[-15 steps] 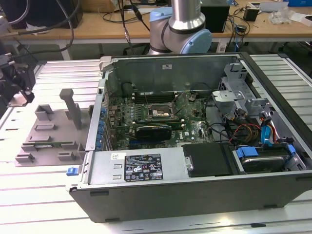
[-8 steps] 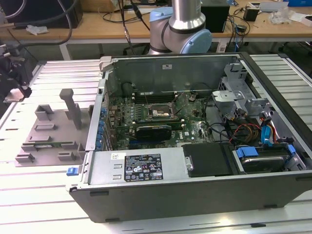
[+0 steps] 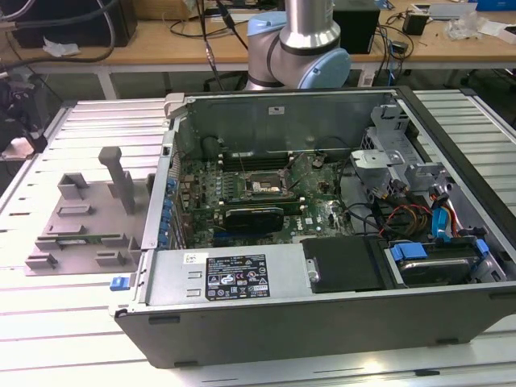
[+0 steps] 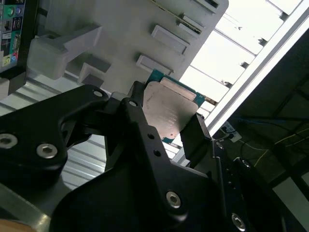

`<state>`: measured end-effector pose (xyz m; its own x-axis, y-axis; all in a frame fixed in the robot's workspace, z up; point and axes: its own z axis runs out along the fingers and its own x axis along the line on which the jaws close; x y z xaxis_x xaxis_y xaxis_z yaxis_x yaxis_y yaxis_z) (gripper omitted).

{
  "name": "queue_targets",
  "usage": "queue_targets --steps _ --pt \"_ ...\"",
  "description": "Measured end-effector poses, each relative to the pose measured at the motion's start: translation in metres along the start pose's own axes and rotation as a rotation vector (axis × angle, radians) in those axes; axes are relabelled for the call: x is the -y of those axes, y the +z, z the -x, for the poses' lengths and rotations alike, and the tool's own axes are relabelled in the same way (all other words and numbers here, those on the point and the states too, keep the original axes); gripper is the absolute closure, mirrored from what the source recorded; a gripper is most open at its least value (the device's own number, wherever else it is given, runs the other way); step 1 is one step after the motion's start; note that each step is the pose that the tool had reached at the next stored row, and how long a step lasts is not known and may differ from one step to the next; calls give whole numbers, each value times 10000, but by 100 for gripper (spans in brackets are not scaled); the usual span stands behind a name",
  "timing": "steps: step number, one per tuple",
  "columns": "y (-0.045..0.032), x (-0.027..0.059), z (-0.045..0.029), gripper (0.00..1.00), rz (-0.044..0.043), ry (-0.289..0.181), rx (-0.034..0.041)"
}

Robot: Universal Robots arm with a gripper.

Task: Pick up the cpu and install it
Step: 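Pick up the cpu and move it towards the insertion slot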

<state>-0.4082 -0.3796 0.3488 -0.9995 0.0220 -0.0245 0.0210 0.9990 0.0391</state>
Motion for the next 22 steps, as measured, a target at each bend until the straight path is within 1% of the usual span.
queue_targets --steps 6,16,18,20,22 --pt "-82 -3 2 45 1 1 0" --pt "-326 -17 8 45 1 0 -1" --pt "-354 -18 9 45 0 0 0" --pt "-427 -22 10 45 1 0 -1" --pt "-471 -24 11 45 1 0 0"
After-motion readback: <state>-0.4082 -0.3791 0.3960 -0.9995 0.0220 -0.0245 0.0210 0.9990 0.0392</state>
